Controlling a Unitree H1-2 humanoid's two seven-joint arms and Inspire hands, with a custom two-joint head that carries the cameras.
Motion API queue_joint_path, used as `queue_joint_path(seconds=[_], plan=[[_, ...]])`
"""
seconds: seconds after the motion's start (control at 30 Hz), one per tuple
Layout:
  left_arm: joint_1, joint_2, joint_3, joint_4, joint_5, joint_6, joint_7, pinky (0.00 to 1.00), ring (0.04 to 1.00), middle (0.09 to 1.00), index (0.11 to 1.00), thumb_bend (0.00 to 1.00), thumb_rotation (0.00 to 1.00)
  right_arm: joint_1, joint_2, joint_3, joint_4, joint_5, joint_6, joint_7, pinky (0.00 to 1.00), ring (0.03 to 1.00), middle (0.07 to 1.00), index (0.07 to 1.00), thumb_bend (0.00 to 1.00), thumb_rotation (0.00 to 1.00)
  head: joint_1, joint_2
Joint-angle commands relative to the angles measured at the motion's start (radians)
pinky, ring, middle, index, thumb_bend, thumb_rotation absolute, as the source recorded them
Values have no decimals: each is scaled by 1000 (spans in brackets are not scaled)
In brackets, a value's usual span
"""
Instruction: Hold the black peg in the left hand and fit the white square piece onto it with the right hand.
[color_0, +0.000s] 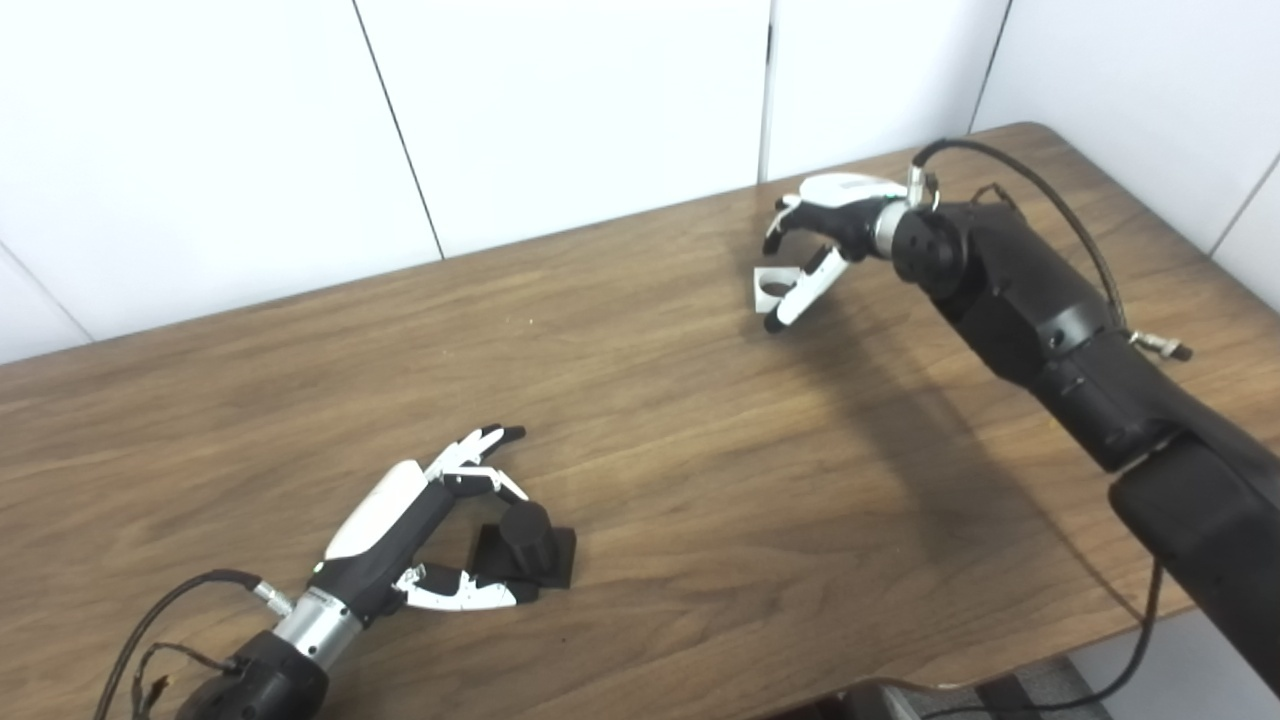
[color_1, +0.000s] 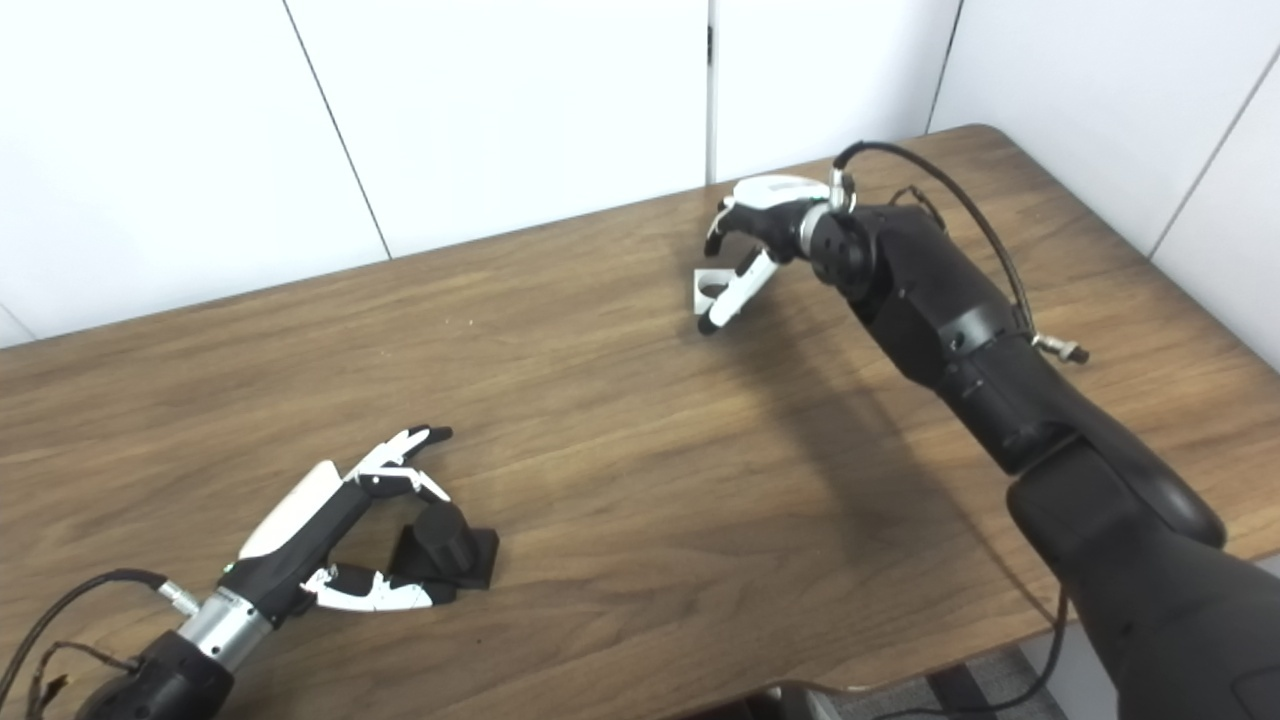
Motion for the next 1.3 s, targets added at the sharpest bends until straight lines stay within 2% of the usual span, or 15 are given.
queue_joint_path(seconds=[0.0,0.4,0.5,0.7,0.83,0.87,0.9,1.27], plan=[[13,45,3,-4,29,28,-36,1000,1000,971,489,523,60,-36,-11,-5,-1,1,8,-12,1000,1000,1000,807,984,511,1,3],[25,52,11,-32,33,42,-48,1000,1000,969,489,522,60,-2,-5,4,31,17,13,-59,1000,1000,1000,790,938,444,8,12],[26,54,12,-28,29,37,-48,1000,1000,969,489,522,60,11,-2,1,37,17,6,-96,1000,1000,991,774,876,402,8,15],[29,52,12,-31,27,33,-48,1000,1000,969,489,522,60,37,16,-18,49,14,1,-227,922,916,896,660,726,274,10,20],[29,52,11,-31,32,28,-46,1000,1000,968,489,522,61,40,22,-21,55,19,4,-257,921,903,880,632,657,240,10,22],[29,52,12,-32,30,31,-47,1000,1000,969,489,522,61,40,22,-21,57,22,0,-263,921,901,876,552,570,187,10,22],[30,52,12,-36,29,35,-49,1000,1000,969,489,522,61,41,22,-20,58,25,-3,-268,921,900,873,524,541,168,12,25],[36,52,14,-45,28,39,-51,1000,1000,972,489,522,62,52,16,-6,70,31,-25,-330,885,869,830,491,510,142,15,33]])
